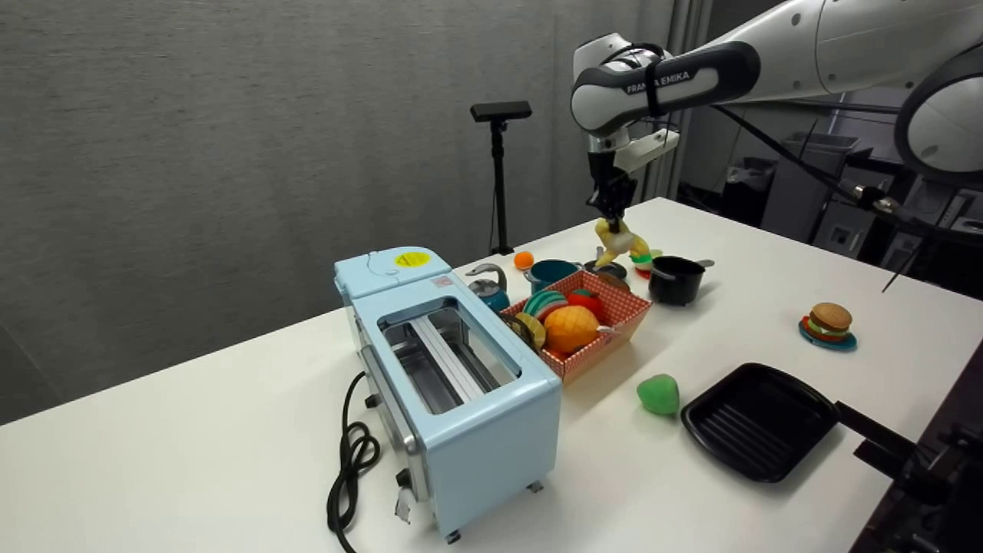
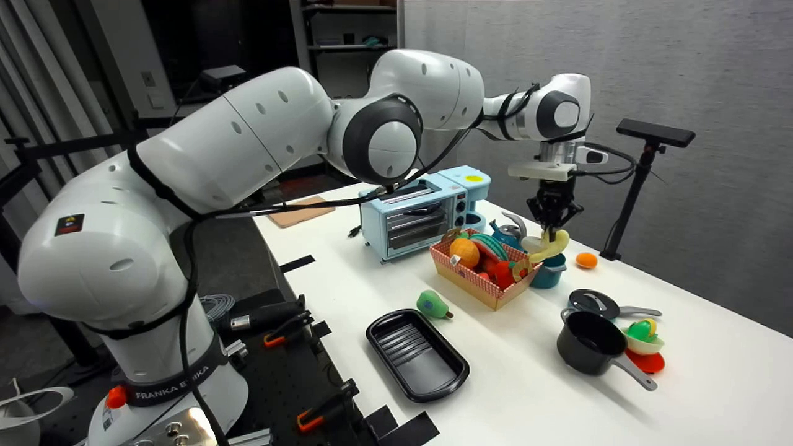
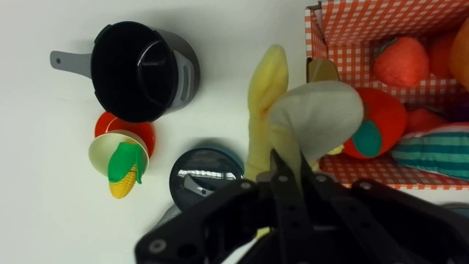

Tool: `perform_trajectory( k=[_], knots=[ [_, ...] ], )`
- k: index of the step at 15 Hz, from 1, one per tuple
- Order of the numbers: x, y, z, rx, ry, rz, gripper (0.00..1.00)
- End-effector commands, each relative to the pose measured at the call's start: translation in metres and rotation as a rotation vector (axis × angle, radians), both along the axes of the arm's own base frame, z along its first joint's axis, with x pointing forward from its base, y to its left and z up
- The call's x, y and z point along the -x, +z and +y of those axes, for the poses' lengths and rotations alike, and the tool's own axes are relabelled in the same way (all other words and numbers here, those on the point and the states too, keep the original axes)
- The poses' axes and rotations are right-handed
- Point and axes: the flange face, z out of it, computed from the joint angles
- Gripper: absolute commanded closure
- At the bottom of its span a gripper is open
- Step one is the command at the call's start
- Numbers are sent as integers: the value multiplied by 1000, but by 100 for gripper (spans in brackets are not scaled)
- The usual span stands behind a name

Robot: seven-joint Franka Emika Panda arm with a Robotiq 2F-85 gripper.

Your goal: Take the banana plush toy from the box and put it in the black pot

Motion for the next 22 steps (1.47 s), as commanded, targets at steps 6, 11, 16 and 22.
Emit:
perform_trajectory(
  k=[6, 11, 16, 22],
  knots=[
    [6, -4, -42, -112, -84, 0, 99],
    [11, -12, -51, -123, -101, 14, 99],
    [15, -12, -57, -136, -111, 21, 99],
    [26, -10, -79, -148, -136, 36, 99]
  ],
)
